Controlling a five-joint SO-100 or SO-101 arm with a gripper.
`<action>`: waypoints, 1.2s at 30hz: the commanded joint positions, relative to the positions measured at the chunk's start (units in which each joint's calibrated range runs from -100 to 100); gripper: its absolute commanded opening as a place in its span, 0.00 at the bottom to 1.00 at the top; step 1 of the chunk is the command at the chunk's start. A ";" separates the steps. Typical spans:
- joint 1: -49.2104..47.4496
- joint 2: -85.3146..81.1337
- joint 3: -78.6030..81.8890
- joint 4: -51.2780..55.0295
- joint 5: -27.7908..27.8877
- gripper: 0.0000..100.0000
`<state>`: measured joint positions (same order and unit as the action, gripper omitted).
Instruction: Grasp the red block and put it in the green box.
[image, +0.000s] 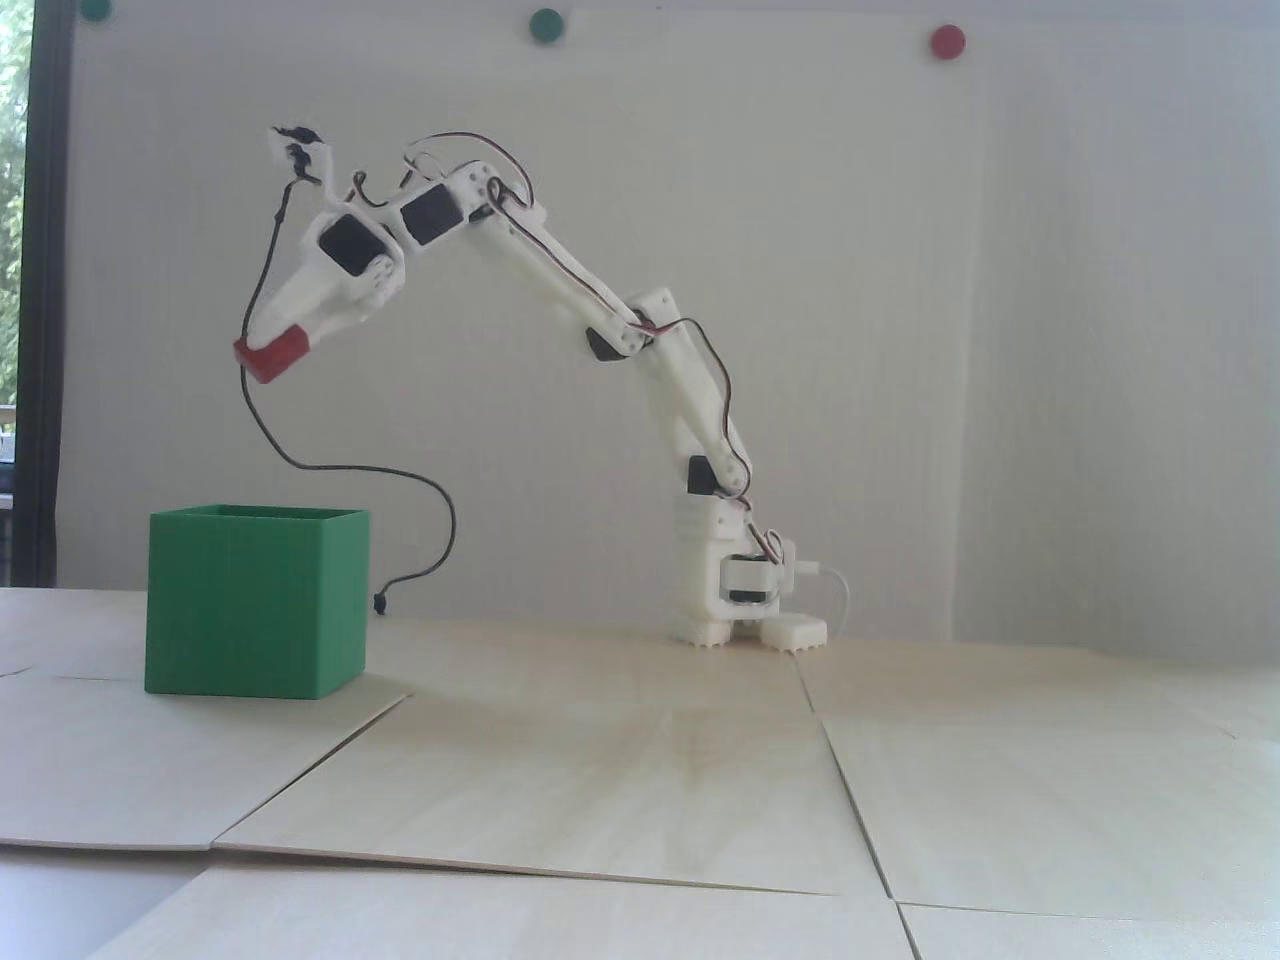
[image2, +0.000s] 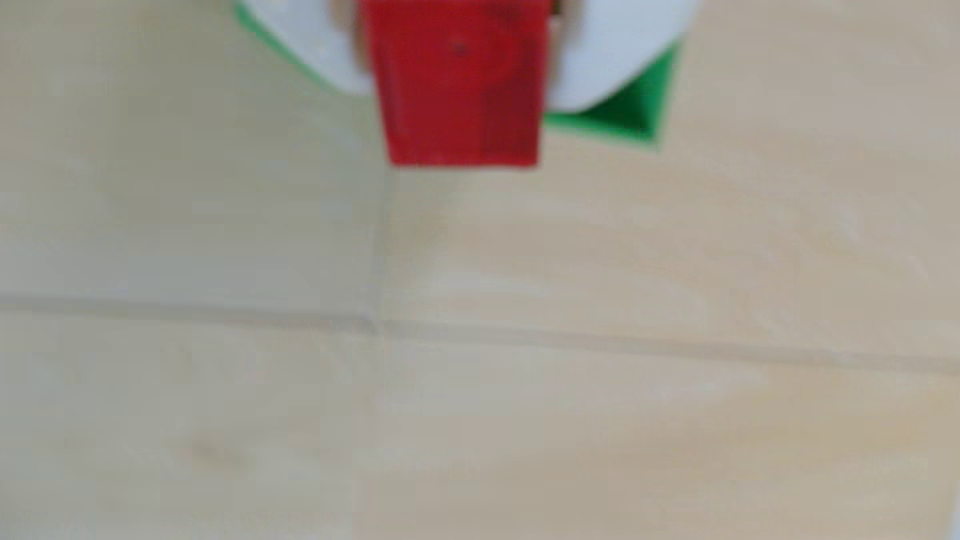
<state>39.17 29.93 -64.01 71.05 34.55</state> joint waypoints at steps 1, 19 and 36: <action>-2.62 -5.10 -4.49 8.29 1.47 0.02; -7.12 -5.10 -4.40 13.94 2.41 0.02; -8.97 -3.52 -2.80 1.72 2.36 0.02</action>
<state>30.00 29.93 -64.01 77.79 37.02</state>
